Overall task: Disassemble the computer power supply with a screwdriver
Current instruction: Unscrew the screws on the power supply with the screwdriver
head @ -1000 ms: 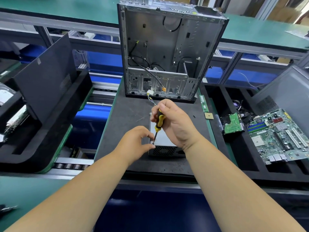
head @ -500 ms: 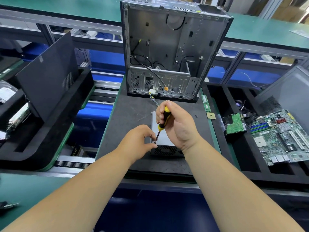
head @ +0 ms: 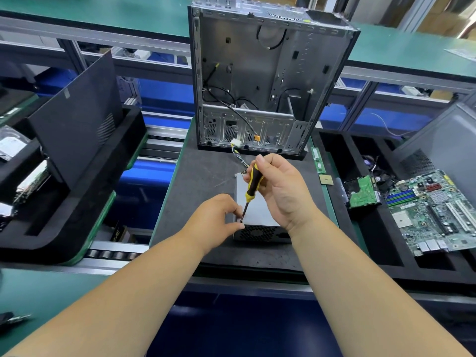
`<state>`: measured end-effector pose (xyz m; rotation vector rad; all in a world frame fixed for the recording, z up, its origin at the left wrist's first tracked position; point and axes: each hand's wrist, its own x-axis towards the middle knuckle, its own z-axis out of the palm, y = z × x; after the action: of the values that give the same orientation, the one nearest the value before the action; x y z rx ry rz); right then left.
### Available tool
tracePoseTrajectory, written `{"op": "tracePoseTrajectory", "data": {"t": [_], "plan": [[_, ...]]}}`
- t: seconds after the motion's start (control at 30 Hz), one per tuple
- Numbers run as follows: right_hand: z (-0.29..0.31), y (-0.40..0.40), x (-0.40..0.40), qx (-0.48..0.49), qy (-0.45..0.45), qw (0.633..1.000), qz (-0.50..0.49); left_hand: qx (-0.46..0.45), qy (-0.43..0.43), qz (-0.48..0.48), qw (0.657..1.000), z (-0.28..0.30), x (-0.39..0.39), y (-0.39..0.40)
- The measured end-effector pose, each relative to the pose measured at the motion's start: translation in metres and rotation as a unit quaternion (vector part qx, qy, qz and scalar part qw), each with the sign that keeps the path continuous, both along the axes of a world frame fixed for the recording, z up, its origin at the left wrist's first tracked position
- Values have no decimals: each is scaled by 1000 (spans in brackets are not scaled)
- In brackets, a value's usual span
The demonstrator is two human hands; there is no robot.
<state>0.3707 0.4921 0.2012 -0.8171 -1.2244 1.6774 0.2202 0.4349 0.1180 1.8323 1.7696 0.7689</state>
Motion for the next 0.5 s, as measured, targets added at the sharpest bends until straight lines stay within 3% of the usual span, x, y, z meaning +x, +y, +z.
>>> {"op": "tracePoseTrajectory", "data": {"t": [0.33,0.5], "plan": [[-9,-9,-9,-7,88,995,38,1,-22,2,1000,2,1,1],[-7,-8,-6,18,29,997,69,5,-21,0,1000,3,1,2]]}}
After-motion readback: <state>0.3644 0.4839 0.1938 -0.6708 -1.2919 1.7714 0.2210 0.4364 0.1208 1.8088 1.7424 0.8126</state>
